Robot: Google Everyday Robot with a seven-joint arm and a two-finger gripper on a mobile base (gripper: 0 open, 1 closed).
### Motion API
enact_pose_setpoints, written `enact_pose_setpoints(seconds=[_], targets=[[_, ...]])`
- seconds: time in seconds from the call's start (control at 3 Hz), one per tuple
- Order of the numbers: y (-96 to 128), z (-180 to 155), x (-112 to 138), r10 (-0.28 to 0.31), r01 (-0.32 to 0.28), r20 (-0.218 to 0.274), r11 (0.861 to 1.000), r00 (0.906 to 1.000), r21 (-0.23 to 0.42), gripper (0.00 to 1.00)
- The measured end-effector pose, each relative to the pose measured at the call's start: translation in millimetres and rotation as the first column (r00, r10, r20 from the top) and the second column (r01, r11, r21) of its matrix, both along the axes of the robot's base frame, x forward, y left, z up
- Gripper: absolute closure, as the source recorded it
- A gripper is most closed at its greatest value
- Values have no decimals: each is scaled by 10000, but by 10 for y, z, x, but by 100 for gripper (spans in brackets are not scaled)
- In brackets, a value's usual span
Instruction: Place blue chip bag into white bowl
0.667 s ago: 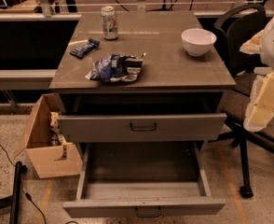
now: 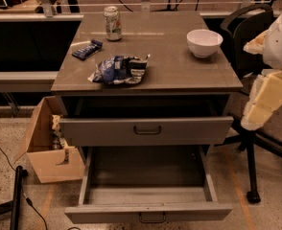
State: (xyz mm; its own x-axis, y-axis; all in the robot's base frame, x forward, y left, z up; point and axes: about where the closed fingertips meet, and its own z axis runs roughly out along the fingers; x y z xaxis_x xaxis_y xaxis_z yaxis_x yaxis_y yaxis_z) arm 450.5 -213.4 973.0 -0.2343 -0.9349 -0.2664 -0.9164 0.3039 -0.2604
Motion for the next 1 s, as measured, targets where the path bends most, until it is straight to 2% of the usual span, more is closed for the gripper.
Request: enact_pose_setpoints(seconds=[0.33, 0.67, 1.0], targets=[[113, -166, 382, -339, 210, 641, 9810, 9974, 1928, 0], [366, -345, 808, -457, -123, 1358, 9169, 9897, 3989, 0], [629, -444, 1182, -662, -581, 2139, 8478, 9746, 5271, 0]])
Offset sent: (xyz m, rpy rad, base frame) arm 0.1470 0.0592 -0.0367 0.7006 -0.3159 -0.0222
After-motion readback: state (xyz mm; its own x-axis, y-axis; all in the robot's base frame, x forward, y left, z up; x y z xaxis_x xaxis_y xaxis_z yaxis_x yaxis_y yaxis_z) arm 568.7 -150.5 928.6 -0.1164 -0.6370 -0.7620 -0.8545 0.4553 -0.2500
